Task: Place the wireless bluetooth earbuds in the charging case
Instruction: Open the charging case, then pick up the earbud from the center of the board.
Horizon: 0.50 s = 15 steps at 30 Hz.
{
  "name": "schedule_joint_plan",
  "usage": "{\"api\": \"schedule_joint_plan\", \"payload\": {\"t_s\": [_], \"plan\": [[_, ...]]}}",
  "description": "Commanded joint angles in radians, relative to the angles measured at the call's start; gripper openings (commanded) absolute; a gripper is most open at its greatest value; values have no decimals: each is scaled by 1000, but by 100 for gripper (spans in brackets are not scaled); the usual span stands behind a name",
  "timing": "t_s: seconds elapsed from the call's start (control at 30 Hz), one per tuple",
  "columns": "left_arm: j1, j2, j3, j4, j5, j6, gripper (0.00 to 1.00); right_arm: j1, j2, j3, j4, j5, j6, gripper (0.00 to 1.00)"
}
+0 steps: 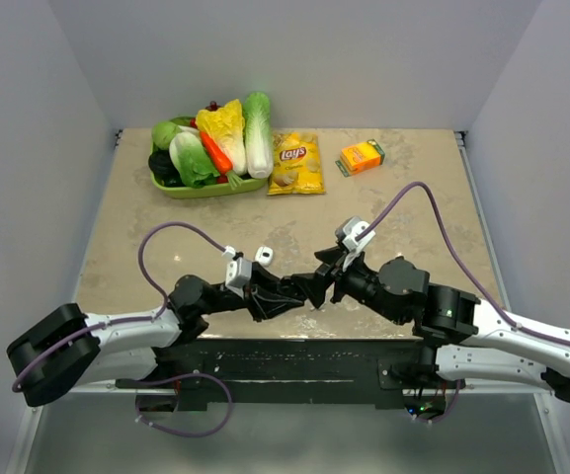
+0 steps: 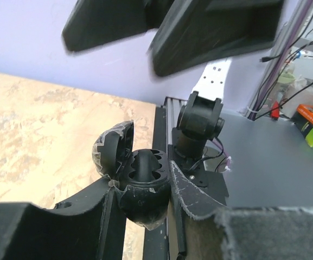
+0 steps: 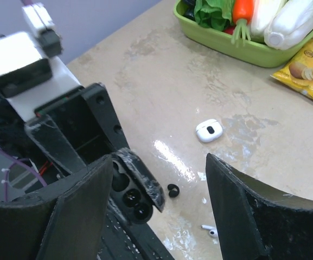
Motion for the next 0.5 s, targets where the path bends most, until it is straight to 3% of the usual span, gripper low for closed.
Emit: {"api": "schedule_joint_plan", "payload": {"t_s": [0.0, 0.07, 0.2, 0.27, 0.47], "plan": [[-3, 44, 24, 79, -46, 8, 0, -3, -16, 77, 47, 21, -17, 73], [-3, 67, 18, 113, -44, -9, 0, -3, -25, 77, 31, 67, -4, 73], [-3, 53, -13, 132, -81, -23, 0, -16, -45, 55, -29, 315, 58, 71], [-3, 9, -34, 118, -98, -18, 0, -68, -41, 45, -84, 347, 109, 70], [-3, -134, -69, 20, -150, 5, 0, -291, -21, -107, -31, 128, 157, 70]]}}
